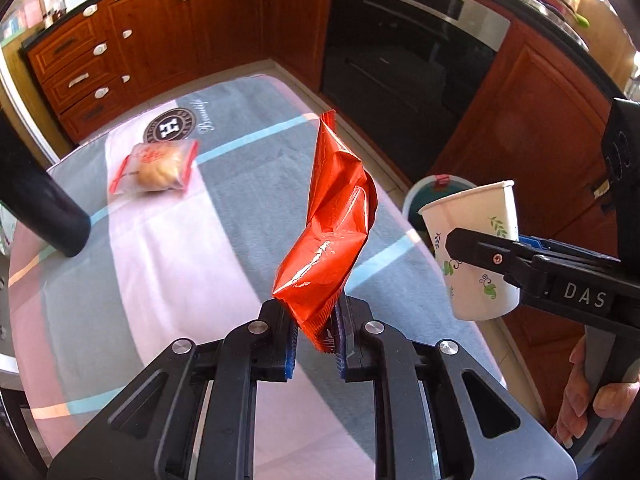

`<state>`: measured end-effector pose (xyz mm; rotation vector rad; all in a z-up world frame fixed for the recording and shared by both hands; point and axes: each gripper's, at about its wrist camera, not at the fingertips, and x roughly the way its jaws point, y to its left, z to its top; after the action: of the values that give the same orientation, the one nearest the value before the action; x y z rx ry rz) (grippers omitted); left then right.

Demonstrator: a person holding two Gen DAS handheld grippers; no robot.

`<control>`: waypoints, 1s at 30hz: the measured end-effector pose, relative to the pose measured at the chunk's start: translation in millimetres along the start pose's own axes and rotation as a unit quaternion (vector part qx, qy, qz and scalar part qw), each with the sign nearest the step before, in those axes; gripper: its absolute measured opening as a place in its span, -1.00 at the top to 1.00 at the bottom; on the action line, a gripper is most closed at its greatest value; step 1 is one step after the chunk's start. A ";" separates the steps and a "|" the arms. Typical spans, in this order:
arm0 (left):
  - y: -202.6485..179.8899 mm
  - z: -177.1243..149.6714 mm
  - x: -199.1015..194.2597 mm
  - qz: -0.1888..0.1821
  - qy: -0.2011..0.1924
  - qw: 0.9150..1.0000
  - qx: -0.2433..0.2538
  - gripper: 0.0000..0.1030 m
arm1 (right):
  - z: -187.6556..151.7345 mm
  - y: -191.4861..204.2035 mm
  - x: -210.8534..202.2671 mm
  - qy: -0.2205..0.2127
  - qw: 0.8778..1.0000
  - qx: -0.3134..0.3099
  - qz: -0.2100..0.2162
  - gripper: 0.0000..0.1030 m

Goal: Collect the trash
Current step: 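Carry wrapper and cup over the bin and open both tools to drop them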

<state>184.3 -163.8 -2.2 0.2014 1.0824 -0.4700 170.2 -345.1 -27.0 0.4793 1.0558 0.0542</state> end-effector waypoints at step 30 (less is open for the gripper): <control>-168.4 32.6 111.8 -0.049 0.069 0.987 0.134 -0.47 | -0.1 -173.9 -29.8 -0.019 0.990 0.119 -0.073 -0.07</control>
<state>175.4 -355.2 -74.4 0.4249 1.1669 -0.6980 123.4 -508.9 -72.8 0.6140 1.0626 -0.2116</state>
